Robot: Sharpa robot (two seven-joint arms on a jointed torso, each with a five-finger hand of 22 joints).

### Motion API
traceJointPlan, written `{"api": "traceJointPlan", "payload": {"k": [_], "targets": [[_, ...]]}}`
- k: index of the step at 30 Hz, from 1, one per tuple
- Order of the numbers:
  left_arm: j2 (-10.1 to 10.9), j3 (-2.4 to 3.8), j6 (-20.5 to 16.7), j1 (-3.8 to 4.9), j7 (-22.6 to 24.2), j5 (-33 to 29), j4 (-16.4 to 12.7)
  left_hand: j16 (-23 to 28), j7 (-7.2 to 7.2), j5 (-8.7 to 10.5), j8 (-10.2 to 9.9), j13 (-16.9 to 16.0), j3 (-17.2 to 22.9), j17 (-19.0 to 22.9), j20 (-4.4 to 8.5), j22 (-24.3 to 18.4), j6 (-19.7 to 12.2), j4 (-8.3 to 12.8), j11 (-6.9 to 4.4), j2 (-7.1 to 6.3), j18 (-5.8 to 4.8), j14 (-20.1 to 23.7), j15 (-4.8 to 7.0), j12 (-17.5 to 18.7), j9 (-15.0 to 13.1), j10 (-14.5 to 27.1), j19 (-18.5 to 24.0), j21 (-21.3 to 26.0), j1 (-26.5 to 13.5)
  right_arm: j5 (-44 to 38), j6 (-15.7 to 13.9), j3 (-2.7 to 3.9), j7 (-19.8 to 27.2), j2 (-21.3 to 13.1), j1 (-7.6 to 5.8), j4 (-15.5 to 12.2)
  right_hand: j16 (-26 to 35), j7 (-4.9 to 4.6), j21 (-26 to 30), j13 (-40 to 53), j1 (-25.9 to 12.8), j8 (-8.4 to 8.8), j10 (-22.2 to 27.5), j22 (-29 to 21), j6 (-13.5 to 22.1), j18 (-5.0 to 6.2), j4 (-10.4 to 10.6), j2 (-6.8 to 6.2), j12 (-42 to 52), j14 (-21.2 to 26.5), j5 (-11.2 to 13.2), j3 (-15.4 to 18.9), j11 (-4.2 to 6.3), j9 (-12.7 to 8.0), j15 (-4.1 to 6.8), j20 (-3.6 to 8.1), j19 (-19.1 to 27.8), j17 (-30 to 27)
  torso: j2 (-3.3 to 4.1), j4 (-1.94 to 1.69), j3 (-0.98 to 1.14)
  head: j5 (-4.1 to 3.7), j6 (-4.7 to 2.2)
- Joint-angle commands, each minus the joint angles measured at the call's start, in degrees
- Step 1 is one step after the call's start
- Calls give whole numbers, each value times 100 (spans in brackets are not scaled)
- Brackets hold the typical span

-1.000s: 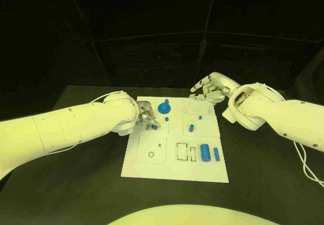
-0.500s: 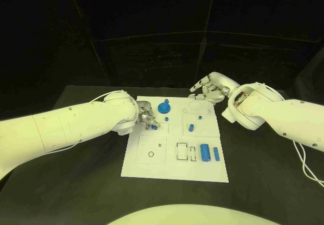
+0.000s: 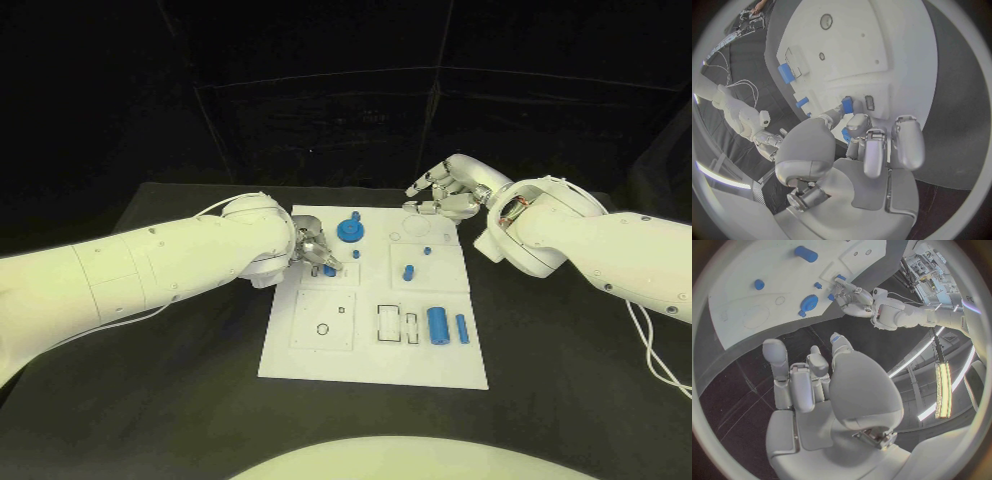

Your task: Assemble the parts on the task board

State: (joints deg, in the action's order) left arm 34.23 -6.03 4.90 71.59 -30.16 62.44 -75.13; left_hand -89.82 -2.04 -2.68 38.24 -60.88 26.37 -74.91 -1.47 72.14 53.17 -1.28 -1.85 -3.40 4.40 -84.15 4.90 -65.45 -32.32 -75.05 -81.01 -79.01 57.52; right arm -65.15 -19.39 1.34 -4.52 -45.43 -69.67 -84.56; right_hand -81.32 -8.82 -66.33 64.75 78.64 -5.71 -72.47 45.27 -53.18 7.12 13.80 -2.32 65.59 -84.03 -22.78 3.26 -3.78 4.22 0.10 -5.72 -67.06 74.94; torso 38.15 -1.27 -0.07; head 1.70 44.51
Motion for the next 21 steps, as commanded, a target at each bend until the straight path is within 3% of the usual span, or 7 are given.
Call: {"api": "traceJointPlan", "payload": {"k": [1, 21], "targets": [[-27, -2, 95, -2, -60, -66, 31, -18, -3, -2, -1, -16, -69, -1509, 9, 14, 37, -13, 3, 3, -51, -585, 15, -33, 1, -33, -2, 12, -54, 17, 32, 3, 43, -1, -10, -12, 41, -8, 20, -18, 47, -28, 57, -15, -11, 111, 14, 13, -38, -267, -16, 36, -12, 0, 36, -4, 33, 79, 1, 1, 0, -7, 5], [-129, -2, 93, -2, -91, -69, 145, -18, 30, -2, 54, -165, -497, -1509, 29, 119, 128, -278, -23, 45, -72, -585, 35, -172, -41, -118, -59, -43, -290, 17, 35, 3, 45, -9, -11, -29, 46, -9, 27, -25, 41, -28, 64, -24, -9, 113, 22, 14, -45, -265, -15, 42, -12, -1, 36, -4, 38, 73, 1, -4, -6, -39, 14]]}}
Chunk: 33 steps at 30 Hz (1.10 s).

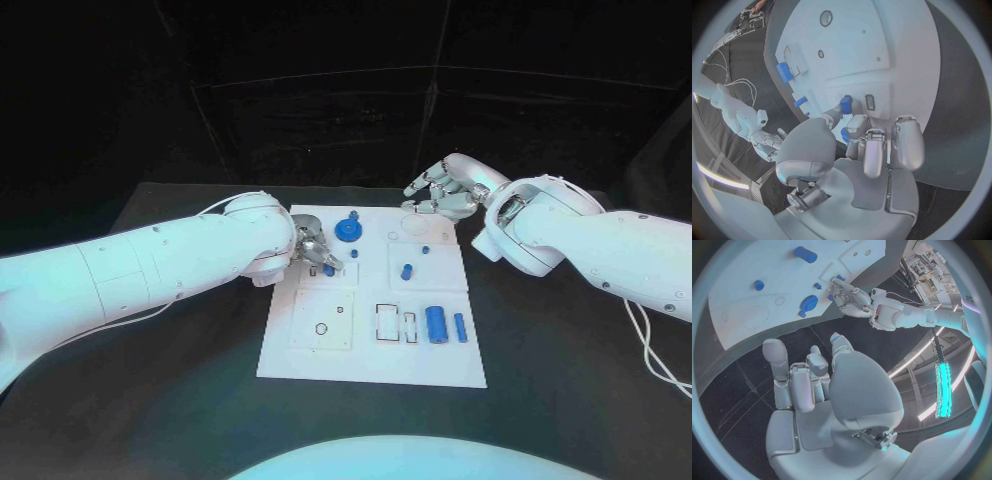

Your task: Assemble the parts on the task board

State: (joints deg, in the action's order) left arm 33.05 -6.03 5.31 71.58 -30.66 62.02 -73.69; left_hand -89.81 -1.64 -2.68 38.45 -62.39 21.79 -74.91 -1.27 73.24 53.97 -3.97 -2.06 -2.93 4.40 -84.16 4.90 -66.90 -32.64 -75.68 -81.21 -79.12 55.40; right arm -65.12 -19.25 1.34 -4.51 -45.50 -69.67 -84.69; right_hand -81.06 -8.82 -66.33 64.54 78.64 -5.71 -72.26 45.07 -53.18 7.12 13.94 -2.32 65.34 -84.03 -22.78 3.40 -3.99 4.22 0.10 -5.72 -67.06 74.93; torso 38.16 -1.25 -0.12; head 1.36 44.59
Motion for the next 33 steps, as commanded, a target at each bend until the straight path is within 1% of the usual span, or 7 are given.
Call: {"api": "traceJointPlan", "payload": {"k": [1, 14, 20, 27, 29, 30, 33], "targets": [[-12, -2, 44, -1, -43, -28, 2, -19, -8, -2, 38, -27, -66, -1509, 10, 18, 55, -28, -3, -3, -73, -584, 37, -39, -12, -65, -44, -37, -99, 14, 21, 3, 44, -2, -11, -16, 20, -9, 27, -5, 41, -28, 43, -5, -9, 113, 8, 14, -20, -265, -15, 27, 9, -1, 36, -4, 38, 74, 1, -8, -3, -5, 4], [-10, -1, -39, -1, -68, -28, 20, -19, 24, -2, 83, -87, -512, -1509, 32, 99, 105, -338, -31, -21, -88, -584, 59, -98, -49, -117, -88, -80, -412, 27, 12, 3, 53, 1, -11, -14, 31, -11, 44, -21, 29, -29, 56, -28, -4, 116, 24, 14, -35, -262, -14, 42, 7, -2, 34, -4, 50, 62, 1, -5, -5, -9, -2], [3, 0, -147, -1, -60, -28, 8, -19, 39, -2, 105, -97, -893, -1509, 45, 133, 120, -583, -43, -67, -94, -584, 72, -109, -69, -134, -105, -95, -635, 29, -10, 3, 57, 2, -11, -12, 44, -13, 70, -51, 24, -27, 83, -70, 7, 123, 34, 8, -64, -257, -13, 57, 4, -4, 33, -5, 72, 46, -1, -4, -6, -9, 2], [104, 12, -240, -1, -44, -28, -116, -19, 47, -3, 120, -91, -1286, -1509, 56, 148, 119, -781, -53, -85, -96, -584, 79, -102, -86, -136, -113, -97, -694, 40, -33, 3, 69, 7, -11, 3, 101, -19, 135, -129, 19, -23, 153, -171, 30, 139, 55, 5, -142, -234, -13, 83, -2, -7, 28, -9, 126, -32, -4, -7, -7, -11, -6], [152, 41, -253, 0, -41, -28, -179, -19, 47, -2, 119, -78, -1349, -1509, 57, 136, 112, -807, -52, -89, -93, -584, 81, -90, -88, -128, -107, -88, -687, 42, -35, 3, 71, 8, -11, 10, 101, -19, 135, -129, 19, -23, 153, -171, 30, 139, 55, 5, -142, -234, -13, 83, -2, -7, 28, -9, 126, -32, -5, -9, -8, -15, -11], [180, 83, -255, 2, -40, -29, -219, -19, 45, -2, 117, -63, -1388, -1509, 58, 123, 105, -821, -52, -93, -90, -584, 81, -76, -89, -118, -100, -78, -677, 44, -36, 3, 73, 9, -10, 15, 109, -20, 145, -140, 18, -23, 163, -185, 34, 141, 61, 6, -153, -231, -12, 88, -3, -8, 27, -9, 133, -40, -4, -9, -7, -16, -11], [256, 272, -209, 9, -58, -98, -333, -19, 29, -2, 95, 23, -1503, -1509, 56, 47, 53, -853, -41, -114, -73, -584, 76, 3, -86, -57, -59, -24, -630, 49, -39, 3, 78, 12, -10, 30, 110, -20, 147, -142, 17, -23, 165, -187, 35, 142, 61, 6, -155, -231, -12, 89, -3, -8, 27, -10, 135, -42, 0, -8, -6, -19, -21]]}}
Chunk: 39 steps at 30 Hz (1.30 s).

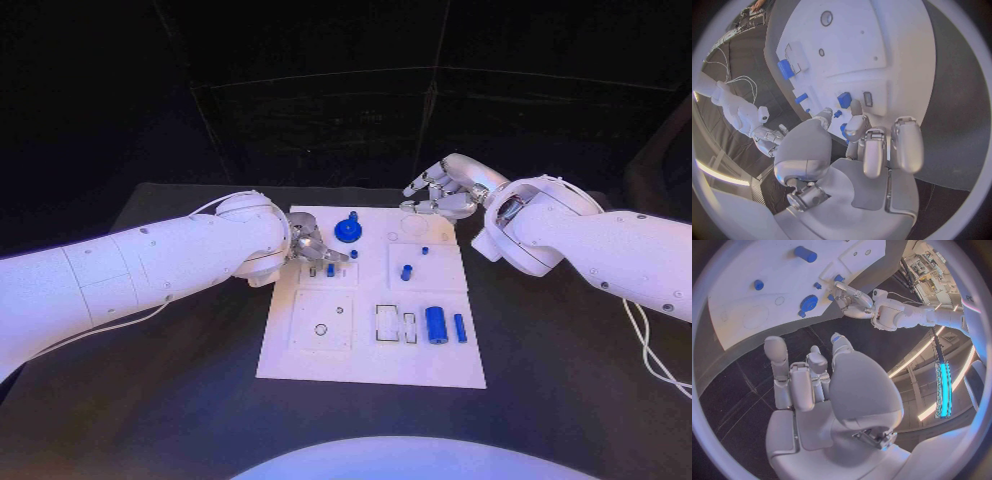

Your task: Assemble the parts on the task board

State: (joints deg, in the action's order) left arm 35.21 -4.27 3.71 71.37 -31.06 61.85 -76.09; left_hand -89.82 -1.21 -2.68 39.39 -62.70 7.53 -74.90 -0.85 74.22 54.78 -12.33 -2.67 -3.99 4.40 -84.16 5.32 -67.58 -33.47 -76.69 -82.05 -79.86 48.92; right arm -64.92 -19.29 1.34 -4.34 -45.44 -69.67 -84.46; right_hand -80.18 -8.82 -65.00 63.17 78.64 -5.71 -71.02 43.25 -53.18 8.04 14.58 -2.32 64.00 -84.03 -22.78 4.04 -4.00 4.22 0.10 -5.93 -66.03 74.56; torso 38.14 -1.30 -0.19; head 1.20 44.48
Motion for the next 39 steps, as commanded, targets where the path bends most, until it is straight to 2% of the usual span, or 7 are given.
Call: {"api": "traceJointPlan", "payload": {"k": [1, 4, 6, 10, 17, 25, 39], "targets": [[69, 171, -19, 40, -29, -135, -130, -18, -23, -2, -13, 91, -121, -1510, 11, -83, -58, -28, 29, -11, -67, -584, 30, 106, 0, 74, 41, 73, 44, 31, -36, 3, 62, 8, -10, 14, 23, -20, 14, -5, 17, -23, 41, -5, 35, 50, -3, 6, -20, -231, -12, 25, -2, -8, 27, 11, 31, -5, 1, -3, -1, -3, -10], [152, 358, 204, 122, -78, -245, -198, -18, -105, -7, -154, 332, -224, -1510, -14, -216, -288, 22, 94, -11, -40, -584, -15, 330, 56, 261, 116, 173, 279, 36, -36, 3, 66, 15, -10, 33, 34, -21, 25, -13, 16, -23, 48, -21, 38, 52, 3, 7, -28, -226, -12, 30, -3, -8, 26, 10, 39, -20, -1, 0, 2, -6, -21], [189, 427, 388, 218, -99, -279, -178, -18, -165, -13, -248, 421, -212, -1510, -51, -327, -413, 160, 145, 38, -19, -584, -59, 409, 104, 342, 181, 258, 594, 37, -34, 2, 67, 18, -10, 42, 34, -21, 25, -13, 16, -23, 48, -21, 38, 52, 3, 7, -28, -226, -12, 30, -3, -8, 26, 10, 39, -20, 0, 4, 1, -3, -37], [161, 497, 899, 446, -162, -312, 108, -18, -244, -13, -391, 478, -226, -1510, -110, -386, -536, 217, 214, 156, -5, -584, -121, 448, 201, 393, 217, 312, 812, 38, -29, 2, 65, 24, -10, 58, 34, -21, 25, -13, 16, -23, 48, -21, 38, 52, 3, 7, -28, -226, -12, 30, -3, -8, 26, 10, 39, -20, -4, 2, 8, -6, -52], [-148, 526, 1360, 643, -188, -313, 990, -18, -281, -12, -466, 509, -283, -1510, -155, -417, -540, 186, 251, 268, 5, -584, -157, 464, 271, 427, 237, 346, 873, 39, -18, 2, 65, 49, -10, 80, 44, -22, 33, -15, 16, -23, 51, -34, 40, 54, 6, 9, -30, -223, -13, 32, -3, -9, 26, 10, 46, -33, 9, 0, -4, -9, -67], [-663, 494, 1586, 656, -19, -127, 1958, -18, -284, -11, -479, 501, -358, -1510, -171, -409, -503, 129, 257, 313, 6, -584, -166, 447, 299, 427, 232, 346, 849, 39, -10, 2, 79, 98, -9, 103, 44, -21, 34, -17, 21, -24, 53, -31, 41, 54, 7, 14, -31, -223, -16, 32, -3, -8, 25, 9, 45, -30, 17, 19, -3, 46, -64], [-1035, 369, 1795, 497, 155, 148, 2596, -18, -281, -11, -500, 512, -558, -1510, -183, -413, -450, 23, 257, 343, 11, -584, -169, 439, 343, 441, 235, 359, 801, 39, -19, 2, 92, 131, -8, 108, 47, -21, 42, -23, 27, -25, 57, -42, 43, 55, 8, 19, -36, -221, -19, 32, -4, -8, 25, 9, 50, -33, 26, 25, -10, 89, -25]]}}
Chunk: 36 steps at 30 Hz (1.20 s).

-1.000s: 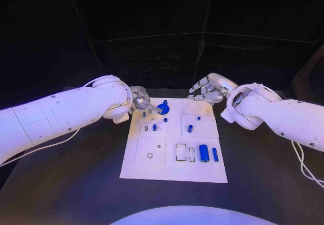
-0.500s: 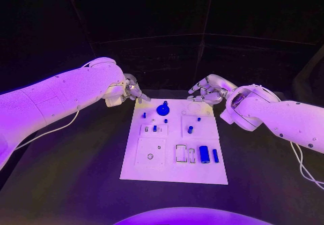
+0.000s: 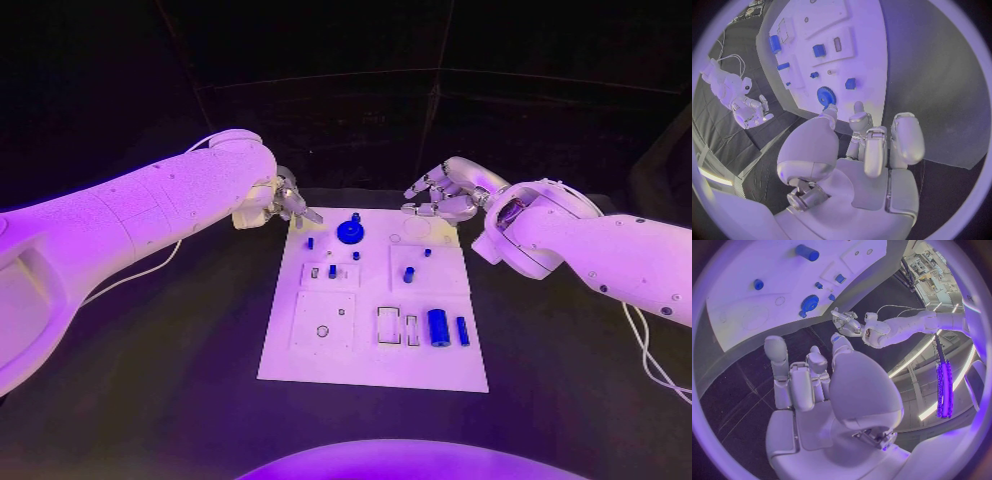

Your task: Assemble the parts on the task board

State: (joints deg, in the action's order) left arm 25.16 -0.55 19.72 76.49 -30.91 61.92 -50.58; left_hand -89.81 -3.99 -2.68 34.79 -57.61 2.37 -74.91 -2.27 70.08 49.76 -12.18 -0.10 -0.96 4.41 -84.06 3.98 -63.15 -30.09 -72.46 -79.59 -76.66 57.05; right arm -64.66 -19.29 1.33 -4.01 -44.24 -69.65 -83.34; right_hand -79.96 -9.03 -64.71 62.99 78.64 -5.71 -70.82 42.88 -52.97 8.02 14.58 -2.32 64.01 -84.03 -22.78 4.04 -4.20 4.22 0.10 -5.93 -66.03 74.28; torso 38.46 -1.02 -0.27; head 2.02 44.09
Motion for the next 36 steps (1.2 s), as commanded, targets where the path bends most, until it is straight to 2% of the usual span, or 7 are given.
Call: {"api": "traceJointPlan", "payload": {"k": [1, 12, 21, 36], "targets": [[-41, -5, 203, -26, 148, 144, 60, -19, -3, -11, -40, 7, -41, -1509, -41, 1, 51, 7, 0, 40, 11, -594, -34, -1, 6, 20, -11, 39, -11, 13, -19, 3, 59, 14, -10, -3, 24, 0, 13, -5, 27, -25, 38, -5, 22, 57, 8, 19, -38, -222, -19, 32, 17, -8, 25, 9, 51, -6, -11, 0, 1, 10, 20], [-109, -20, 338, -112, 213, 153, 160, -19, 2, -11, -43, 8, -78, -1509, -42, 13, 76, 21, -3, 77, 8, -594, -33, -6, 19, 22, -16, 34, 59, 13, -11, 3, 60, 27, -10, 6, 29, -2, 21, -5, 40, -27, 38, -11, 27, 58, 15, 40, -36, -220, -28, 29, 17, -8, 25, 8, 52, -8, -12, -6, 2, 8, 47], [-117, -36, 466, -138, 283, 153, 152, -19, 7, -11, -53, 16, -123, -1509, -42, 12, 106, 68, -6, 134, 10, -594, -32, -8, 43, 27, -13, 42, 189, 13, -6, 3, 63, 40, -10, 12, 29, -2, 21, -5, 40, -27, 38, -11, 27, 58, 15, 40, -36, -220, -28, 29, 17, -8, 25, 8, 52, -8, -12, 2, 3, 11, 56], [-128, -63, 447, -164, 447, 153, 164, -19, 8, -12, -75, 33, -151, -1509, -41, 10, 133, 139, -9, 260, 11, -594, -31, -4, 77, 35, -10, 53, 367, 13, 2, 3, 64, 50, -10, 16, 30, -2, 22, -8, 50, -29, 40, -8, 29, 57, 16, 48, -37, -221, -36, 27, 17, -8, 25, 7, 50, -7, -10, -5, 3, -11, 58]]}}
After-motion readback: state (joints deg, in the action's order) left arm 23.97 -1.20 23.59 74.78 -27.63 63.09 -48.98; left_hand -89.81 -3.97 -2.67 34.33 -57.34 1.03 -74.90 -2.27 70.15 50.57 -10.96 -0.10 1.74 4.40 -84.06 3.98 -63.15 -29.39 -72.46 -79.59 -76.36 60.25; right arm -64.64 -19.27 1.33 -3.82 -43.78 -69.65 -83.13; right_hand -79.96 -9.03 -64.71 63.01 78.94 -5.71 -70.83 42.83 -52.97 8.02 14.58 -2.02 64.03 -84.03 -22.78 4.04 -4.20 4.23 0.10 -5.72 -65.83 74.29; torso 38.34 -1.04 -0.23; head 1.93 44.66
